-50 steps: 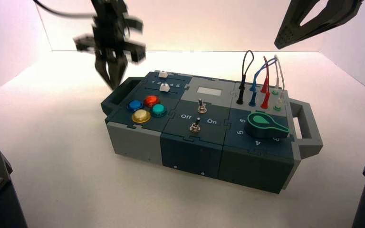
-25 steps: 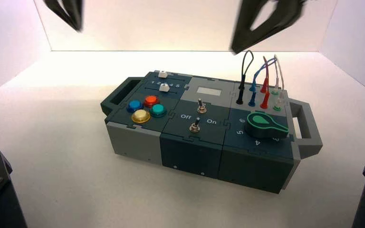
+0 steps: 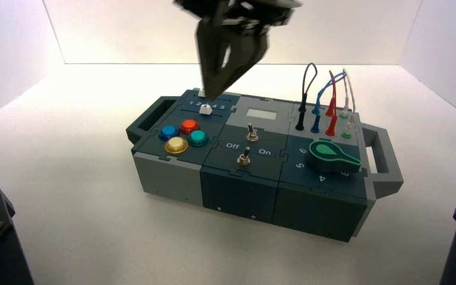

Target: Push the yellow button with the right gripper.

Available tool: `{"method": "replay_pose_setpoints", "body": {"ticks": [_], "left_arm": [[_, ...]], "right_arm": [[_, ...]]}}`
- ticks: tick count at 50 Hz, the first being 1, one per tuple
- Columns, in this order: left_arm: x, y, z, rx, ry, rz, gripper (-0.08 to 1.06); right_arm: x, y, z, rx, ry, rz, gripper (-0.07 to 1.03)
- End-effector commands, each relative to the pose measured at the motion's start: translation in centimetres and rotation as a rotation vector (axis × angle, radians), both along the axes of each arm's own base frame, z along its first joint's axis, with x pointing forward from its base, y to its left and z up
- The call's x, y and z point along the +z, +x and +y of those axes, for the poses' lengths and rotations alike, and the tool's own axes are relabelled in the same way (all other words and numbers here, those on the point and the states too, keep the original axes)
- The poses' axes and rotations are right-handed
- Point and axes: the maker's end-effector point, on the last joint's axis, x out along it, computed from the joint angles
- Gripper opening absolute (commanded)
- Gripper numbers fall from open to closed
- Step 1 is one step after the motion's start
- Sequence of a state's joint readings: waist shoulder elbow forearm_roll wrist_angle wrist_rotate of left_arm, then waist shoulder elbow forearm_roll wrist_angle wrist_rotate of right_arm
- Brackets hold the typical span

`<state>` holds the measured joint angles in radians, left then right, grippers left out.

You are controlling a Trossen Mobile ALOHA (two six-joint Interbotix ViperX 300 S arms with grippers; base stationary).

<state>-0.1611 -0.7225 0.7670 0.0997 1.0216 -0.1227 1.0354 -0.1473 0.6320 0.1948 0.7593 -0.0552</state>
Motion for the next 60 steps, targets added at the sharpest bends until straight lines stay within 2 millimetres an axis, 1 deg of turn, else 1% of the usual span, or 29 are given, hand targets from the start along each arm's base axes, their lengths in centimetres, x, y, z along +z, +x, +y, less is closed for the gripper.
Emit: {"method": "replay_pose_setpoints", "body": {"ticks": [1,6,10,16,20,35,44,53,60], "left_arm": [[0.3,-0.8,0.3,0.001,0.001,-0.028,-0.03],[-0.1,-1.1,0.3,0.000,0.001,-0.028,-0.03],[-0.3,-1.3,0.4,0.001,0.000,-0.037,-0.03],[-0.3,-1.5,0.4,-0.003,-0.003,-0.058,-0.03],[-0.3,-1.4,0.4,-0.005,-0.004,-0.068,-0.03],[-0.5,-1.2,0.3,-0.012,-0.002,-0.077,-0.03],[-0.5,-1.1,0.4,-0.011,-0.001,-0.081,-0.03],[-0.4,-1.1,0.3,-0.011,-0.003,-0.083,-0.03],[-0.4,-1.2,0.4,-0.011,-0.002,-0.085,-0.03]], "right_arm": [[0.0,1.1,2.6,0.033,0.000,-0.005,-0.02],[-1.0,1.6,3.5,0.050,-0.029,0.010,-0.02],[-1.8,1.7,4.6,0.065,-0.051,0.031,-0.02],[-2.6,2.0,6.0,0.079,-0.081,0.056,-0.02],[-3.0,2.2,6.4,0.081,-0.095,0.068,-0.02],[-4.1,2.2,6.7,0.086,-0.131,0.093,-0.02],[-5.2,2.2,6.5,0.086,-0.156,0.109,-0.02],[-6.1,2.5,6.8,0.089,-0.172,0.116,-0.02],[-7.3,2.6,6.9,0.094,-0.193,0.127,-0.02]]}}
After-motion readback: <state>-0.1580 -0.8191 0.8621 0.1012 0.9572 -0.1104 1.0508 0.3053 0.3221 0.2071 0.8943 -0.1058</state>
